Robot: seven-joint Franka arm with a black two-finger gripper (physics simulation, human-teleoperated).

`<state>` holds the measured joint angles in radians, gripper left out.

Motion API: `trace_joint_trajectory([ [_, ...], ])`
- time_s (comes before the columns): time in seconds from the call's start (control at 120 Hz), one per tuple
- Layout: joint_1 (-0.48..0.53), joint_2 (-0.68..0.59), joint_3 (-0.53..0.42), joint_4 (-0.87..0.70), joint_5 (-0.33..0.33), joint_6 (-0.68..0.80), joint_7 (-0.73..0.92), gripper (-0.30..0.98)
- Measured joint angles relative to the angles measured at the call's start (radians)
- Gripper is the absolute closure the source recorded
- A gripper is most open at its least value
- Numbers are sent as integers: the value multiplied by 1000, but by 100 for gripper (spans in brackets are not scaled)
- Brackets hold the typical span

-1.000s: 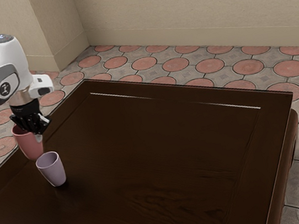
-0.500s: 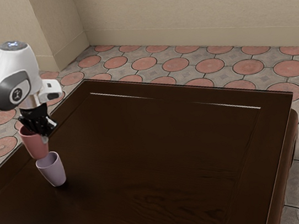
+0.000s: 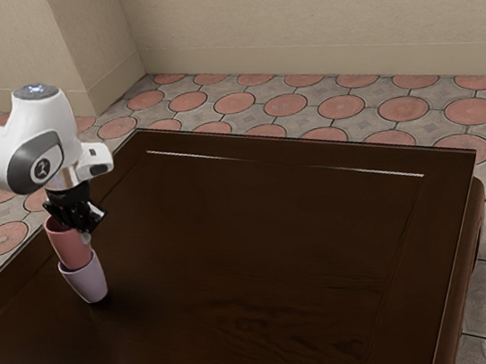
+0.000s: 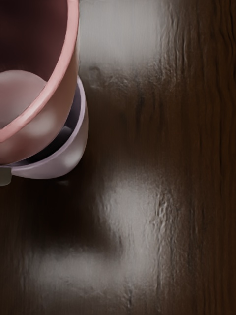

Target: Place the right cup onto the left cup

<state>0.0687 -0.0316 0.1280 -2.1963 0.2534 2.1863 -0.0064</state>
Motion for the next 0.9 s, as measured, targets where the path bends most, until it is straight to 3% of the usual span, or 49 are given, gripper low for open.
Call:
trace_joint_trajectory([
  [0.225, 8, 2, 3, -10, -1, 17, -3, 77],
  [0.608, 10, 7, 1, -14, -9, 24, 9, 25],
  [0.767, 10, -38, -7, -3, -10, 8, 12, 12],
  [0.9, 30, -55, -113, 201, -59, -115, 7, 6],
])
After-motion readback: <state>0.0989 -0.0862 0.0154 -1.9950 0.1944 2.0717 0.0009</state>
